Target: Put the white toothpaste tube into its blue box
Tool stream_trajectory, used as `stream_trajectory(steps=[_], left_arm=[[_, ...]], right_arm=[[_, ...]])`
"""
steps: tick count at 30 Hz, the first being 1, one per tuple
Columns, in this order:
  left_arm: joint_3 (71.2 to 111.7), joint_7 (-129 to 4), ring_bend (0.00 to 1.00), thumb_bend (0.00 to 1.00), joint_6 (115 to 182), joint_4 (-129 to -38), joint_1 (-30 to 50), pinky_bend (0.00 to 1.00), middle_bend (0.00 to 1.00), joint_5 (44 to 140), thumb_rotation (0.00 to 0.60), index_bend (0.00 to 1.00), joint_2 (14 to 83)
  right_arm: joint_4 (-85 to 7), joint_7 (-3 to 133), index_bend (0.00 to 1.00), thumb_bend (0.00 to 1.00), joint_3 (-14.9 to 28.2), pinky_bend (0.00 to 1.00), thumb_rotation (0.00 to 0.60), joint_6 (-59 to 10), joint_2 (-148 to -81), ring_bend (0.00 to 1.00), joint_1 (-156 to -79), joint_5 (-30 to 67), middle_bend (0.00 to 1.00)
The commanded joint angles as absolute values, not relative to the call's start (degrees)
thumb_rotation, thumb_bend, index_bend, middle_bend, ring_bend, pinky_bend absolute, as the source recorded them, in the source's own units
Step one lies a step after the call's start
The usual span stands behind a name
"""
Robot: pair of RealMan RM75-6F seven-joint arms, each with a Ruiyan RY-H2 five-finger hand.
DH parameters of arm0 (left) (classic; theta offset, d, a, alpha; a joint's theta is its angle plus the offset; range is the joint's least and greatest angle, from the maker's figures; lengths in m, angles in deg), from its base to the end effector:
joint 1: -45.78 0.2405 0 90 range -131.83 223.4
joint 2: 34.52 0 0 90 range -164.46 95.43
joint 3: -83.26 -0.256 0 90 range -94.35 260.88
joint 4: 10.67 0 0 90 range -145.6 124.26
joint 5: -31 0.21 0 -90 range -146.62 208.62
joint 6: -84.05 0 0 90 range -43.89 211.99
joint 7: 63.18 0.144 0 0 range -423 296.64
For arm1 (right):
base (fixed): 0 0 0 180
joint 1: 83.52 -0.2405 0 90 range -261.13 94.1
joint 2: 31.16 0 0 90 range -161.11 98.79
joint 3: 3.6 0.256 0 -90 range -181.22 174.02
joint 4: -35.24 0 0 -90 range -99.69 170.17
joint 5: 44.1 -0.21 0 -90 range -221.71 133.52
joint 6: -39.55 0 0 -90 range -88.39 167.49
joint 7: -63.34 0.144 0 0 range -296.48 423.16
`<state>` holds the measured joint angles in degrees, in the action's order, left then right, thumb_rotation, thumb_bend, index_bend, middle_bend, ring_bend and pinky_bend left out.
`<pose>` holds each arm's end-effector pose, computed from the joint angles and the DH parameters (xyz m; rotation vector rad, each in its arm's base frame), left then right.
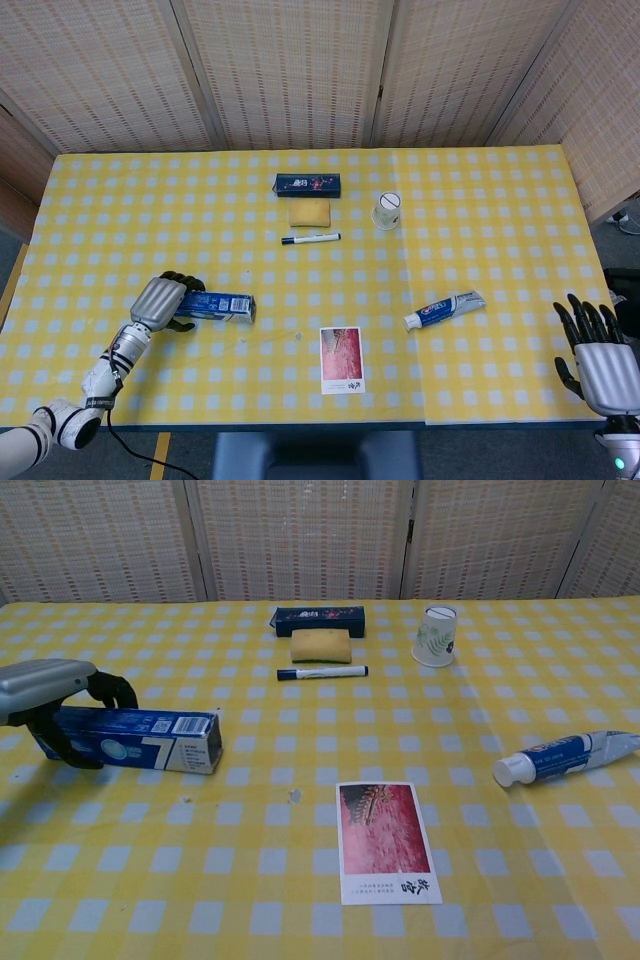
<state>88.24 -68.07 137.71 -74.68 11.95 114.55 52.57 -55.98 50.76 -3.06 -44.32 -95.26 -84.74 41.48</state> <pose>-0.2635 0.3420 0.0122 -1.8626 -0.9396 -0.8237 -0.3307 -0.1519 0.1534 1.4574 -0.8067 0.6365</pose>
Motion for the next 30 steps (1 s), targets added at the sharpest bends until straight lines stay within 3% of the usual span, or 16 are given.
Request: stream_trajectory(steps=[1, 7, 21, 30], left_arm=[[87.90, -69.66, 0.37, 0.16, 138.43, -72.65, 11.76, 0.32, 0.43, 114.92, 0.600, 0.43, 53.72], [87.33, -70.29, 0.45, 0.16, 140.55, -69.35, 11.97, 0.42, 0.51, 115.61, 0.600, 0.52, 55.77], [86.76, -69.96, 0.46, 0.16, 139.83, -67.95, 11.64, 0.43, 0.52, 114.50, 0.600, 0.53, 56.48], [86.92, -70.54, 0.51, 0.16, 139.63, -66.07, 11.85, 0.48, 0.57, 113.31, 0.600, 0.58, 57.19]], right_arm=[[-56.04, 50.68, 0.00, 0.43, -3.15, 0.00, 0.600, -44.15, -95.26, 0.00, -84.81, 41.56, 0.00], [-56.18, 50.69, 0.00, 0.43, -3.27, 0.00, 0.600, -44.18, -95.21, 0.00, -84.79, 41.82, 0.00], [-56.54, 50.56, 0.00, 0.43, -3.79, 0.00, 0.600, -44.03, -95.09, 0.00, -84.75, 42.63, 0.00], [-56.70, 50.70, 0.00, 0.43, -3.89, 0.00, 0.600, -44.18, -94.98, 0.00, -84.66, 42.90, 0.00]])
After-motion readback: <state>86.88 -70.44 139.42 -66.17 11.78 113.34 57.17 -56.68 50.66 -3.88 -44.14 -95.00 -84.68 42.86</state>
